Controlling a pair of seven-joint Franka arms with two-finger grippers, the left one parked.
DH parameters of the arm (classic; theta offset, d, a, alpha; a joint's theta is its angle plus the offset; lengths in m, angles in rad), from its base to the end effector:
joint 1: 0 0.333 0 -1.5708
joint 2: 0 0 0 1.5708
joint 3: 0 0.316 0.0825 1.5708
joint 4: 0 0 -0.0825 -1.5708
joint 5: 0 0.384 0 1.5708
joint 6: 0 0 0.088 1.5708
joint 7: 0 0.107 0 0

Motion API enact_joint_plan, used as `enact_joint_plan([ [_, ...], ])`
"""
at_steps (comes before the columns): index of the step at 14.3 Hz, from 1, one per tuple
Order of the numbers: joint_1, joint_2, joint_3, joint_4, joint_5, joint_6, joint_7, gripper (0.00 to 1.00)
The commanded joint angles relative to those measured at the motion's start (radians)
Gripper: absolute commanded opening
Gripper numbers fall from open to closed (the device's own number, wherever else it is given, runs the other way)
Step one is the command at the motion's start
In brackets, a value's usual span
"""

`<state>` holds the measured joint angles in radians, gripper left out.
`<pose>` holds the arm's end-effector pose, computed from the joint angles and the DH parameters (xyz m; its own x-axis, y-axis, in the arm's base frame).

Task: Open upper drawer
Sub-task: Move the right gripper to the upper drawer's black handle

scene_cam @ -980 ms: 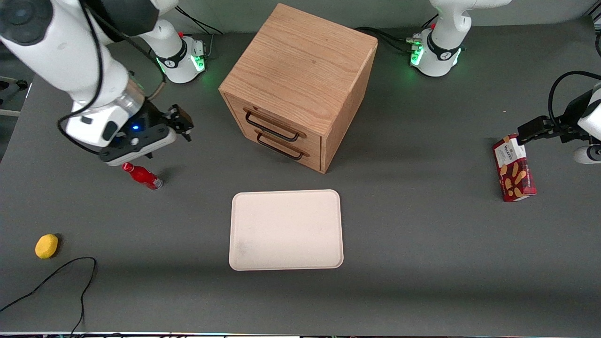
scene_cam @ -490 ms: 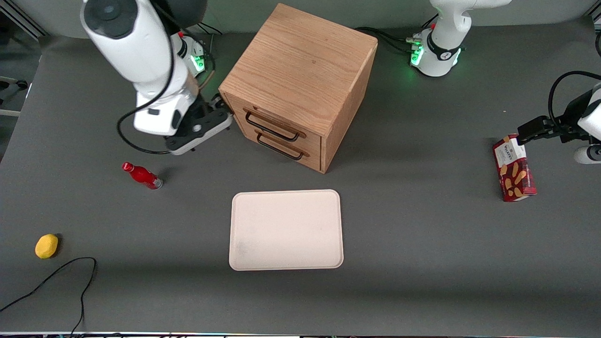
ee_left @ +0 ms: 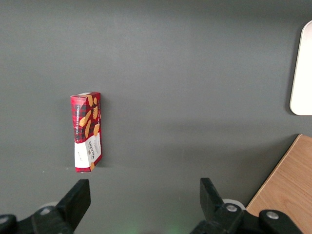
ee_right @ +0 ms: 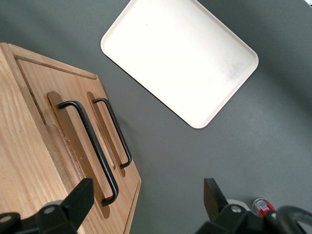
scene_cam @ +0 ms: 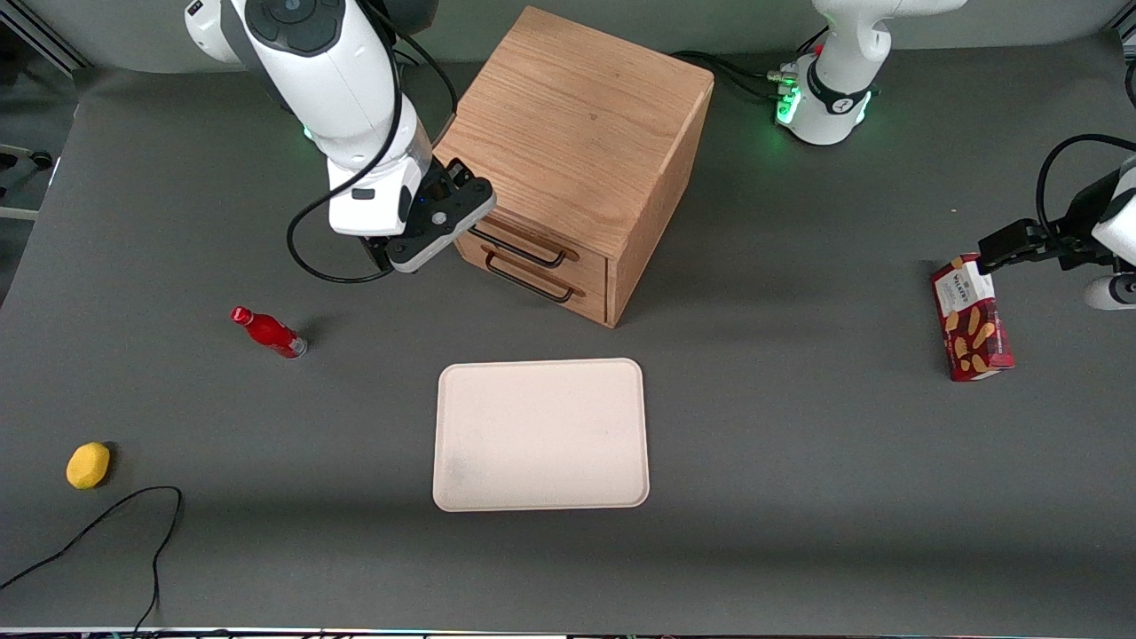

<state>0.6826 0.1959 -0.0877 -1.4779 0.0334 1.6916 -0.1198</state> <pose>0.5110 0.3557 0.5645 0.7565 0.6537 0.0203 0.6540 -0.7564 -0.0139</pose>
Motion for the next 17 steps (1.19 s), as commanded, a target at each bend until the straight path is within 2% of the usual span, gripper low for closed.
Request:
enact_joint_plan([
  [1, 0.023, 0.002, -0.021, -0.001, 0.022, 0.011, -0.104, 1.00],
  [10, 0.051, -0.001, -0.015, -0.042, 0.025, 0.059, -0.198, 1.00],
  [14, 0.041, -0.006, -0.041, -0.058, 0.144, 0.049, -0.224, 1.00],
  [17, 0.043, -0.007, -0.050, -0.065, 0.165, 0.046, -0.276, 1.00],
])
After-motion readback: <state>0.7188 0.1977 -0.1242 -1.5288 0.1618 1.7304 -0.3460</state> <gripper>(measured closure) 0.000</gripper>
